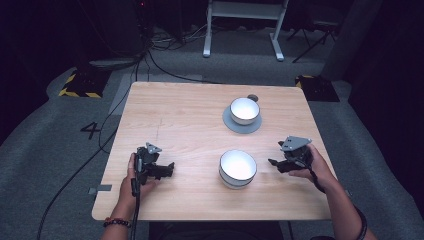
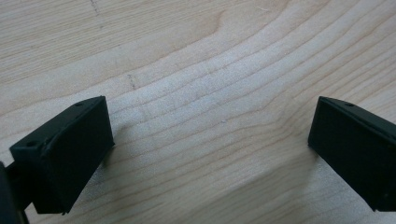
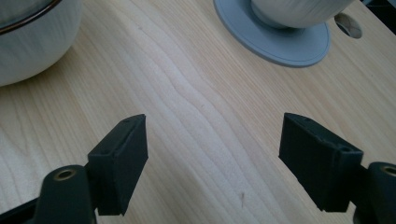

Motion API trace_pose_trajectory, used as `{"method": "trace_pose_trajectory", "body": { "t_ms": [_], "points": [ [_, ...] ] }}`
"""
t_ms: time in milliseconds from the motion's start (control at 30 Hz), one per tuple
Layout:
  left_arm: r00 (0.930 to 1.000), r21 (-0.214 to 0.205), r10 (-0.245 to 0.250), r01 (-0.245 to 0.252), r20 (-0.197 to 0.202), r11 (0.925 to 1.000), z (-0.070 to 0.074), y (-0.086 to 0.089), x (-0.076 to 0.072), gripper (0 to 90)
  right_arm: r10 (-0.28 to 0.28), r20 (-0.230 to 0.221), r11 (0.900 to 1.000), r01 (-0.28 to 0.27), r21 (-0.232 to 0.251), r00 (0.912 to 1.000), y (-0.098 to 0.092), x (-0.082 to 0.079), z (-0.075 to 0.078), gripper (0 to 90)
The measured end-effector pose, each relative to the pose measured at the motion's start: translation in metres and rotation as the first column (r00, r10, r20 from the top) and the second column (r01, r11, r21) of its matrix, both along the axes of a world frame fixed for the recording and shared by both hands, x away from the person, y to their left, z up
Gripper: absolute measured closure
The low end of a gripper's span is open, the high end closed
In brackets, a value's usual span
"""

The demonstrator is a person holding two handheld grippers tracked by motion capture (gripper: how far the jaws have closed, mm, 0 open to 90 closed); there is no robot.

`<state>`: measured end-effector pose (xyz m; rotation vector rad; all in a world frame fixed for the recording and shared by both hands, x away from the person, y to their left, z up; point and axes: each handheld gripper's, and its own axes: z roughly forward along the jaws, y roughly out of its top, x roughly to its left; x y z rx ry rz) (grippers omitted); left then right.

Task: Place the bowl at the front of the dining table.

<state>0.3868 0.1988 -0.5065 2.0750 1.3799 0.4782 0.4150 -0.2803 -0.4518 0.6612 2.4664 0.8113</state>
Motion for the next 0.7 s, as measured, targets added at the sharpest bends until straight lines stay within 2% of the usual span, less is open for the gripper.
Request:
{"method": "trace_pose_trajectory", "body": {
  "t_ms": [33,133,633,700],
  "points": [
    [1.0,0.0,0.0,0.0,0.0,1.0,0.0,0.0,0.0,0.0,0.017,0.006,0.9998,-0.017,0.003,0.9998,-0.001,0.0,-0.001,24.1],
    [1.0,0.0,0.0,0.0,0.0,1.0,0.0,0.0,0.0,0.0,-0.015,-0.007,0.9995,0.015,0.027,0.9999,-0.003,-0.005,-0.004,24.1],
    [1.0,0.0,0.0,0.0,0.0,1.0,0.0,0.0,0.0,0.0,-0.056,-0.027,0.9977,0.057,0.036,0.998,-0.023,-0.019,-0.017,23.9],
    [1.0,-0.001,0.0,0.0,0.0,1.0,0.0,0.0,0.0,0.0,-0.046,-0.028,0.9982,0.047,0.037,0.9986,-0.027,-0.019,-0.019,23.7]
  ]
}}
